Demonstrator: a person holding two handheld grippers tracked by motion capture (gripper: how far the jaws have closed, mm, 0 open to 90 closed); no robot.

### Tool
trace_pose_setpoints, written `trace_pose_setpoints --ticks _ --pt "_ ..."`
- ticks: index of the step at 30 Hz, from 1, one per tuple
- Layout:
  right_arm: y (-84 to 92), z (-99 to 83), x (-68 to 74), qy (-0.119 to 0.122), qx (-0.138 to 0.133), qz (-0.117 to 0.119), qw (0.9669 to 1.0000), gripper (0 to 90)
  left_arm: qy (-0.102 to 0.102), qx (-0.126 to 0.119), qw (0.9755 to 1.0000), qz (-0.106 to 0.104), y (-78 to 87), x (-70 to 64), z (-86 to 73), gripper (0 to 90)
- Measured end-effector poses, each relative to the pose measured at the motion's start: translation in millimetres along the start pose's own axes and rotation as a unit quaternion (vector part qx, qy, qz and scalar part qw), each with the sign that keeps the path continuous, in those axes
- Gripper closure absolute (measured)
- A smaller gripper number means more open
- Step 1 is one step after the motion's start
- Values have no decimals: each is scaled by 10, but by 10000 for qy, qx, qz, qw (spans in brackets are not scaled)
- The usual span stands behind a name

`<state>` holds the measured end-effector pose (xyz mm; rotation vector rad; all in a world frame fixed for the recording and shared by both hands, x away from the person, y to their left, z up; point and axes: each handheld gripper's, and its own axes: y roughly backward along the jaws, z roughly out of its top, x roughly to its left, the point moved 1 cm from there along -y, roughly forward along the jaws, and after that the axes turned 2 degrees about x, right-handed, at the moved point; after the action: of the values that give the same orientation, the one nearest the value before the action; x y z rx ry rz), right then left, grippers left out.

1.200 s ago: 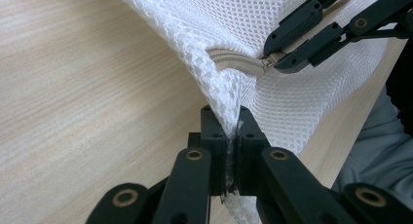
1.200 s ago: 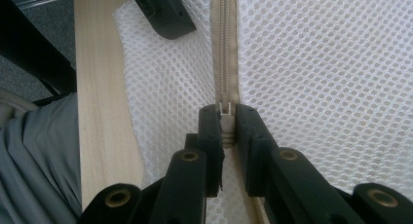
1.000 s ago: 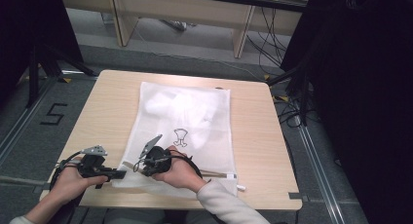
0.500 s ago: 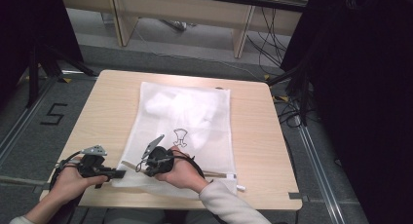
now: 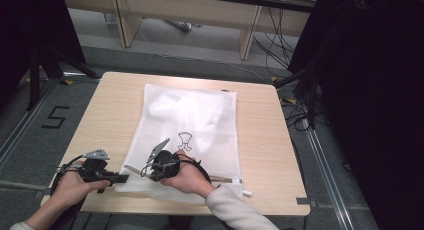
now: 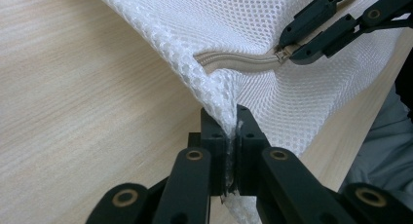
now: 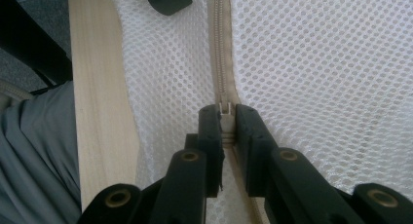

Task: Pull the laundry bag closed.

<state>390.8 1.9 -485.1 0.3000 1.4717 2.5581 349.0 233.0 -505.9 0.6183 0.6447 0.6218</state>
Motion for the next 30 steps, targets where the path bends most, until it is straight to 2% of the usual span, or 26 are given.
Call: trace_pose_setpoints --ticks 2,3,15,16,17,19,30 --pt "0 -3 10 -57 -12 17 10000 823 6 -3 10000 -3 -1 -2 0 851" --pt "-1 -1 3 15 -21 64 10000 823 0 -4 10000 -2 0 -1 0 850" --pt "37 -45 -11 -49 35 -20 10000 823 -9 -11 10000 15 1 5 1 851" --pt "43 -48 -11 -39 49 1 10000 823 -13 89 10000 15 15 9 6 851" --pt "42 -52 -16 -47 21 -2 10000 823 -10 100 9999 -43 15 14 6 851" --pt "53 -56 -13 -54 47 7 10000 823 -19 108 9999 -23 15 16 6 851" --pt "66 -68 -16 -56 52 -11 10000 823 26 67 10000 -27 14 13 5 851"
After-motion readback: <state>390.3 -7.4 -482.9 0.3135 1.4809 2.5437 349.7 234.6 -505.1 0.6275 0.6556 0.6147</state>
